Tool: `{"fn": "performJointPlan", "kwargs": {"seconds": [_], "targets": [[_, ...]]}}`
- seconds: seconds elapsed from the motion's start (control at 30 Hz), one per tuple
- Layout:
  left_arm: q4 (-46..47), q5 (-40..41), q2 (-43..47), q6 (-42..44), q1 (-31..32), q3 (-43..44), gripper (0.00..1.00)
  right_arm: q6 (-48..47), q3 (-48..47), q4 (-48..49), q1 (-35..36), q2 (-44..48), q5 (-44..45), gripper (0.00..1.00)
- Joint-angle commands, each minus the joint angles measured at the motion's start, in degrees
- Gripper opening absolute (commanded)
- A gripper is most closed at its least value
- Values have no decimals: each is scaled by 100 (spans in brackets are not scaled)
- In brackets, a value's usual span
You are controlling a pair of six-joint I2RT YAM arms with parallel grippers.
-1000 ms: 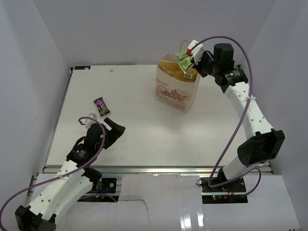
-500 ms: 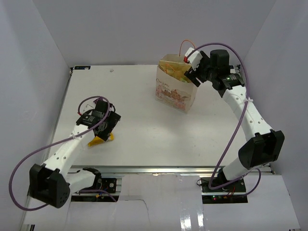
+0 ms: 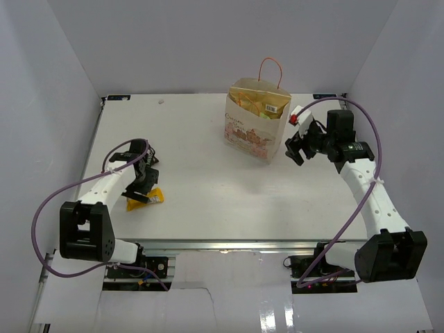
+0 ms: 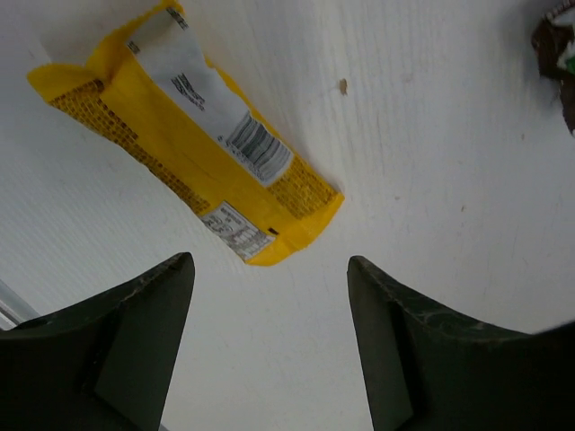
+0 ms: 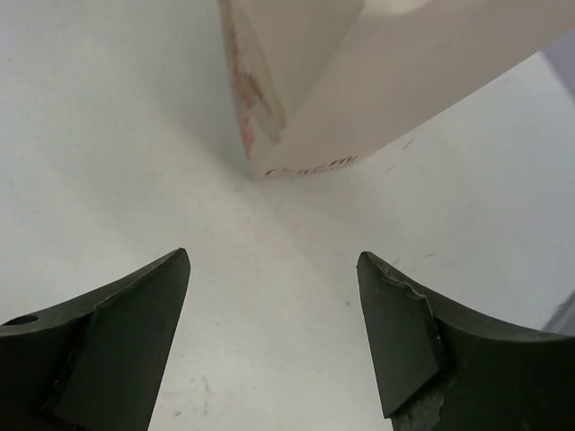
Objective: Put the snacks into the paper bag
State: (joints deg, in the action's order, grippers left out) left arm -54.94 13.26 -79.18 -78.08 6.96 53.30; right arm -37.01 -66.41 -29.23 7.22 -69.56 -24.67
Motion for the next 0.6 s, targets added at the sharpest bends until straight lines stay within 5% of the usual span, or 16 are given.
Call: {"fn": "performJointPlan", "kwargs": {"seconds": [0.0, 0.3, 0.5, 0.57], "targets": [[385, 151, -150, -304, -317, -240, 78, 212, 172, -47, -116, 83, -556, 81], [862, 63, -546, -119, -582, -425, 67, 405, -188, -91, -204, 48, -970, 81], [958, -16, -581, -76, -687, -785, 44, 537, -328, -100, -274, -22, -1084, 81], [985, -25, -468, -5, -687, -830, 26, 546, -381, -126, -318, -40, -1110, 81]]}}
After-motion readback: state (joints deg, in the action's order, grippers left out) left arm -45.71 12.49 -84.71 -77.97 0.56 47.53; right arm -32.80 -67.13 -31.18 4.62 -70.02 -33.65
